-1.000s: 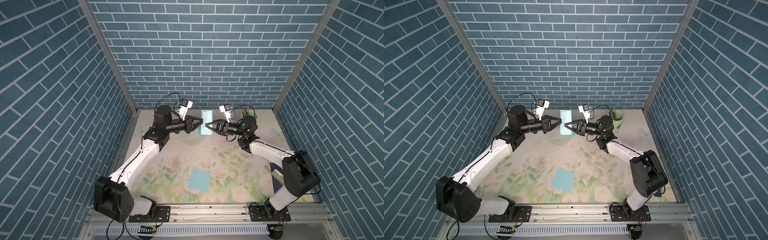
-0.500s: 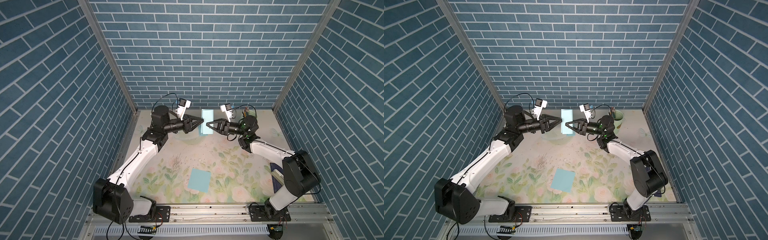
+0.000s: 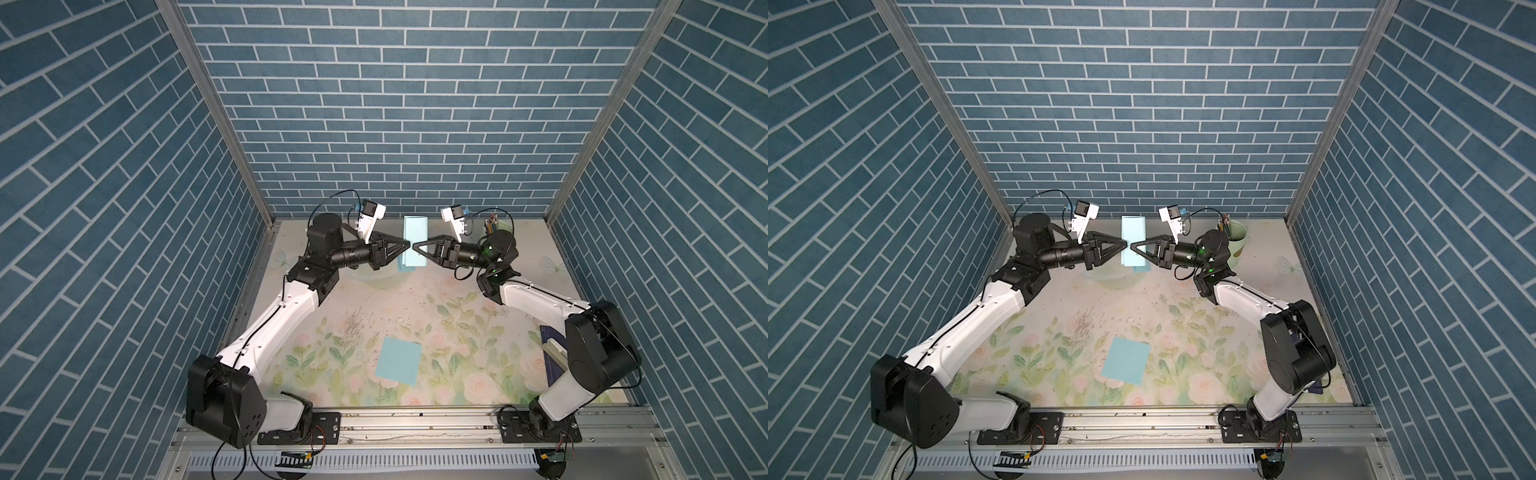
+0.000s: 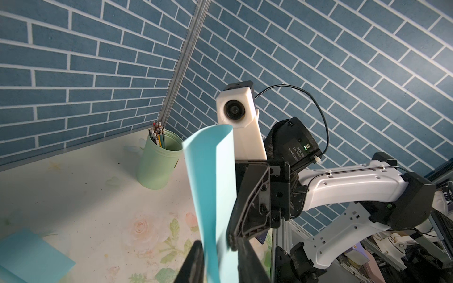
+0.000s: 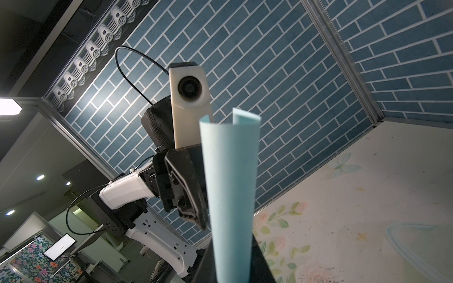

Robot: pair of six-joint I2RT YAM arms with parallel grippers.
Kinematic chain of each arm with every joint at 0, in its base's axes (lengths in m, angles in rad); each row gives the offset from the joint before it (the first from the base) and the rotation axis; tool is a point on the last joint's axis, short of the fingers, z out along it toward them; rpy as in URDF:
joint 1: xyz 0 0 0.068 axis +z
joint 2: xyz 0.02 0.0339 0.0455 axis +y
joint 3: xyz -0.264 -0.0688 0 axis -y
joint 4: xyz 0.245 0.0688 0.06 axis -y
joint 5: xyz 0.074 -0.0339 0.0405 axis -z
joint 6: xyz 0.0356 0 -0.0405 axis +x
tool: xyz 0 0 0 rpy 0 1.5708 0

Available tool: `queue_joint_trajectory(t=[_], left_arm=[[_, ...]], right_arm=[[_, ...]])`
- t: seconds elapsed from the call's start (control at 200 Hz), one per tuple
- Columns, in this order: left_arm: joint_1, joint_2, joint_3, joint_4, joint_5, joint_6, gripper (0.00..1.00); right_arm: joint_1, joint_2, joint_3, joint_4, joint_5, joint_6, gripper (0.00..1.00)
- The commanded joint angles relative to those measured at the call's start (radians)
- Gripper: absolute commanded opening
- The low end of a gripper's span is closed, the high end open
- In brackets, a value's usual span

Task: Fold the square paper along the opposite sides
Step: Fold the paper.

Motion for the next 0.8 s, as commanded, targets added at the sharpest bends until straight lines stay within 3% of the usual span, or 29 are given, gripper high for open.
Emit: queue_joint_trajectory(t=[0.0, 0.395, 0.795], left_arm=[[-0.010, 0.010, 0.030, 0.012, 0.010, 0.023, 0.24], [-0.014, 0.023, 0.034, -0.018, 0.000, 0.030, 0.08], [-0.018, 0.018, 0.033, -0.040, 0.003, 0.041, 0.11]], right_arm=[[0.007, 0.010, 0.034, 0.037, -0.013, 0.018, 0.18], [0.007, 0.012, 0.035, 0.037, -0.018, 0.017, 0.17], [0.004, 0.015, 0.043, 0.036, -0.013, 0.021, 0.16]])
